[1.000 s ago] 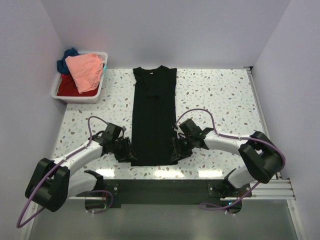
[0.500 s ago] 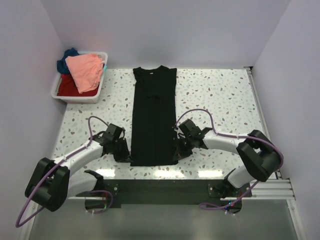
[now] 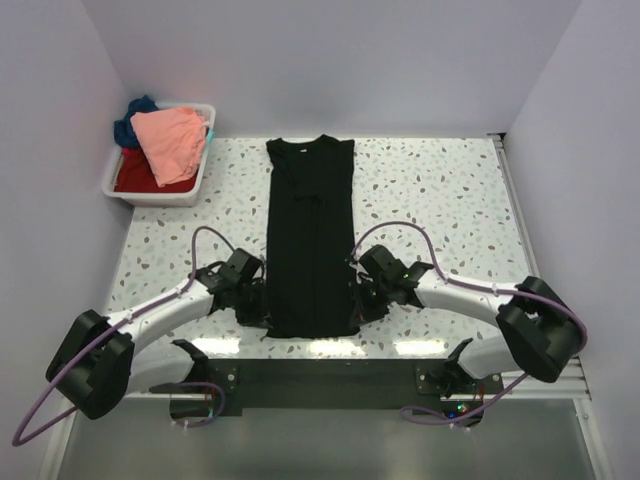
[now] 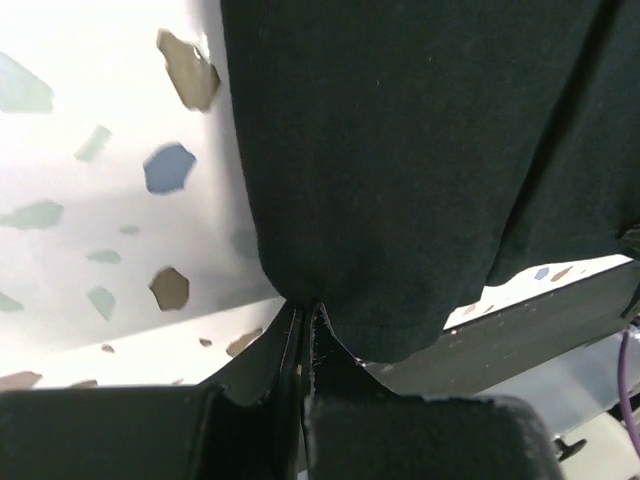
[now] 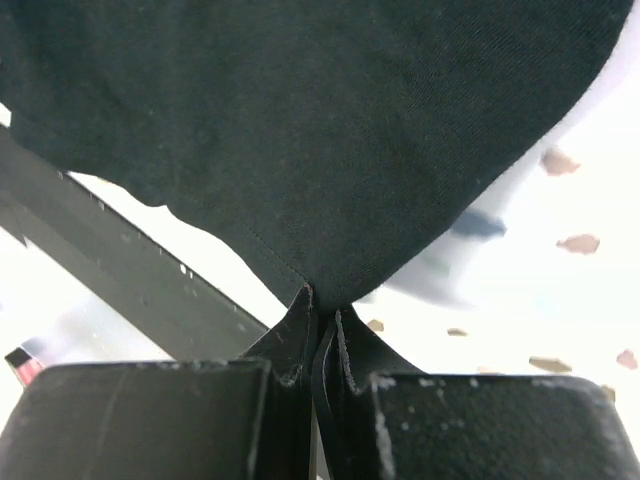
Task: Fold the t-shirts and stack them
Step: Fold the tshirt
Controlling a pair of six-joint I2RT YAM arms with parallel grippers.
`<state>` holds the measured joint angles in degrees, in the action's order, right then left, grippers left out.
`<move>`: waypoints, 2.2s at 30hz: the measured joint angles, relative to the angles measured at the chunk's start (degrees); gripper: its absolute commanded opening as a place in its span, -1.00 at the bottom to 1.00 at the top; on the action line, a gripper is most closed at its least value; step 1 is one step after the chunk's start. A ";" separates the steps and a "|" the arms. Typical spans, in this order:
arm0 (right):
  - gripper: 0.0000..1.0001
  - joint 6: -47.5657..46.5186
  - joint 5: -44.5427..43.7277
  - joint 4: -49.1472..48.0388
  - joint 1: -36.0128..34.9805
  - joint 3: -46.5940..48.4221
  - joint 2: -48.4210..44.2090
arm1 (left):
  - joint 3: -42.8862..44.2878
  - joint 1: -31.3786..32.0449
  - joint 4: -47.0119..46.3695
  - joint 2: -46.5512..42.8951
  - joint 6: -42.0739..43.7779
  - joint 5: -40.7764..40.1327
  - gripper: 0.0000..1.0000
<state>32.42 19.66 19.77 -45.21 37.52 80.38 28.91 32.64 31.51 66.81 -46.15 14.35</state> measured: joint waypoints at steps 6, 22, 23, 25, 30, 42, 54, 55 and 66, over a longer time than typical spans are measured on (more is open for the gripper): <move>-1.00 1.01 -2.29 4.79 -1.66 -2.49 -9.33 | 2.08 2.05 6.23 -3.61 -2.51 -3.08 -1.00; -1.00 1.29 -13.79 15.10 -2.01 7.39 -12.09 | 15.72 2.25 8.98 -3.69 -7.28 -11.26 -1.00; -1.00 0.90 -14.95 15.41 -1.95 9.01 -11.17 | 16.37 2.25 8.39 -3.06 -7.30 -11.69 -1.00; -1.00 0.00 -17.18 15.69 -1.40 12.28 -9.27 | 17.90 2.25 7.85 -1.16 -7.28 -12.96 -1.00; -1.00 -2.64 -21.38 15.67 2.19 19.67 -3.82 | 22.43 2.25 6.78 4.55 -7.02 -16.63 -1.00; -1.00 -9.07 -23.61 11.17 10.40 30.38 9.70 | 37.44 -0.44 4.52 20.02 -2.69 -27.08 -1.00; -1.00 -13.09 -21.66 7.98 16.55 46.16 26.84 | 48.81 -5.53 1.55 33.79 2.95 -32.13 -1.00; -1.00 -13.31 -21.53 7.93 16.85 47.54 28.04 | 49.27 -5.75 1.14 34.75 3.41 -32.20 -1.00; -1.00 -14.08 -20.09 8.11 18.86 55.08 36.65 | 55.17 -7.85 -1.05 44.02 6.25 -32.22 -1.00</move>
<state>18.35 -0.43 27.88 -26.35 92.60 117.03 84.07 24.80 30.46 110.83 -39.90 -17.87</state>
